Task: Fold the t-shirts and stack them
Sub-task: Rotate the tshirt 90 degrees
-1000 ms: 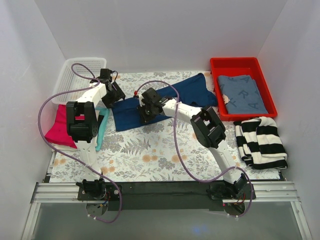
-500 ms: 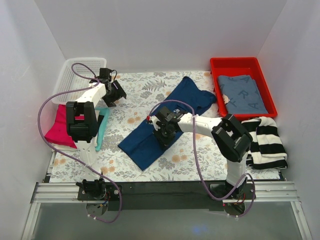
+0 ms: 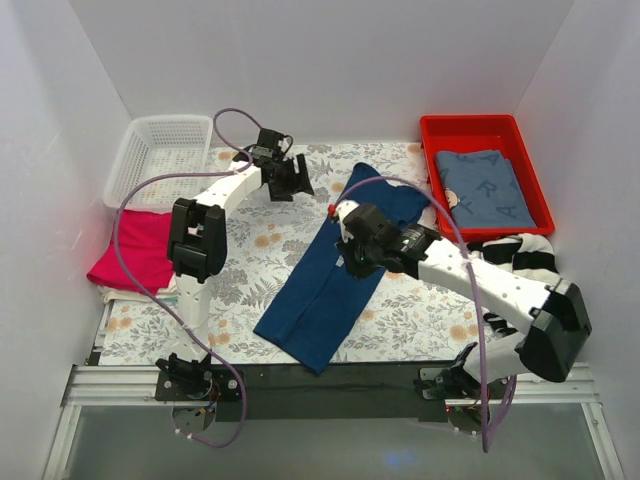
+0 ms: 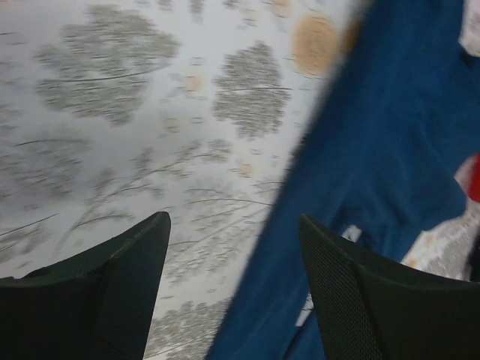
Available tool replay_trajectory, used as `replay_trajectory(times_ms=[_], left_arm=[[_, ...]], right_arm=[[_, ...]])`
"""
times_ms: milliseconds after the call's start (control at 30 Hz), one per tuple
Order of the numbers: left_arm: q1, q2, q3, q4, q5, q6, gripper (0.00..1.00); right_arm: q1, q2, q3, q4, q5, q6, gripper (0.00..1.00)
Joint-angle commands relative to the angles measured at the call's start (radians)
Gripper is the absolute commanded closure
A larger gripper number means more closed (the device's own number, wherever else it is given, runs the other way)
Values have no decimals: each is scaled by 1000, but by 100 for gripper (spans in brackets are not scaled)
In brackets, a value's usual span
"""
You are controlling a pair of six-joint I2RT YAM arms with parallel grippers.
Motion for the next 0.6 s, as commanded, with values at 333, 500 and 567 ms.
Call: replay_trajectory(times_ms=[333, 500, 567], left_arm=[[-134, 229, 327, 129, 490, 66, 29], [-157, 278, 336, 198, 586, 41, 29], [-161, 298, 332, 219, 583, 17, 29]], right_arm=[[-271, 147, 278, -29, 681, 265, 70], [-428, 158, 251, -46, 500, 306, 75], [-437, 158, 225, -48, 475, 301, 76]])
